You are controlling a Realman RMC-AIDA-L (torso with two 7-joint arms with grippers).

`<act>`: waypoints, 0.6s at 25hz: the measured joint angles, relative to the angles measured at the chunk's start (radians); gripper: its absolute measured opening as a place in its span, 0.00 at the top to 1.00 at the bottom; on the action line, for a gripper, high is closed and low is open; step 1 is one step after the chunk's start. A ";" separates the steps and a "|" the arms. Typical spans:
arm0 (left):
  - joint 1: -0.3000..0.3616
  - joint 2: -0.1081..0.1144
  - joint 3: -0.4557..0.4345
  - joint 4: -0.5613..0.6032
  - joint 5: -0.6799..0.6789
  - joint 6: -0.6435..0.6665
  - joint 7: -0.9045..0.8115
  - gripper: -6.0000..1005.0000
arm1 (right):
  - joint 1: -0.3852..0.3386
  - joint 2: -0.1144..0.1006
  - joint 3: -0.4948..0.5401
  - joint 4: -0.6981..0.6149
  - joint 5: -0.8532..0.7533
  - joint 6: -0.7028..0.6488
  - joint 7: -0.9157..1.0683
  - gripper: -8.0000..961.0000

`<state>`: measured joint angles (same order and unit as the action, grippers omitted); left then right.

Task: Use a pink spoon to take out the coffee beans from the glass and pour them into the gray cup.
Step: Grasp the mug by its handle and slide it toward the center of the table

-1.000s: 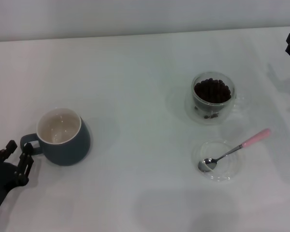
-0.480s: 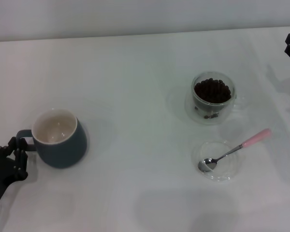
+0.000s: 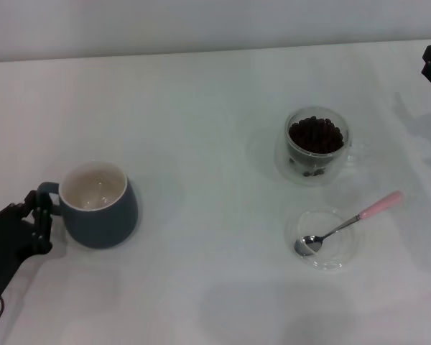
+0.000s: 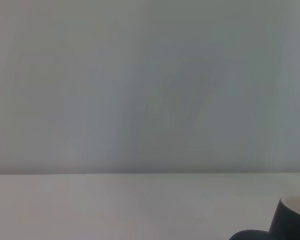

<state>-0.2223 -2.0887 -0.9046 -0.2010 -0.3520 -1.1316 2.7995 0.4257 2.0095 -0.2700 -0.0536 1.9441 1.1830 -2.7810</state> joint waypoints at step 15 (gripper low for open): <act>-0.119 0.000 0.028 -0.017 0.069 0.107 0.002 0.87 | 0.015 0.002 0.000 0.001 -0.003 -0.003 0.000 0.12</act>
<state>-0.3410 -2.0891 -0.8764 -0.2178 -0.2834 -1.0245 2.8011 0.4405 2.0112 -0.2700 -0.0525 1.9416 1.1798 -2.7811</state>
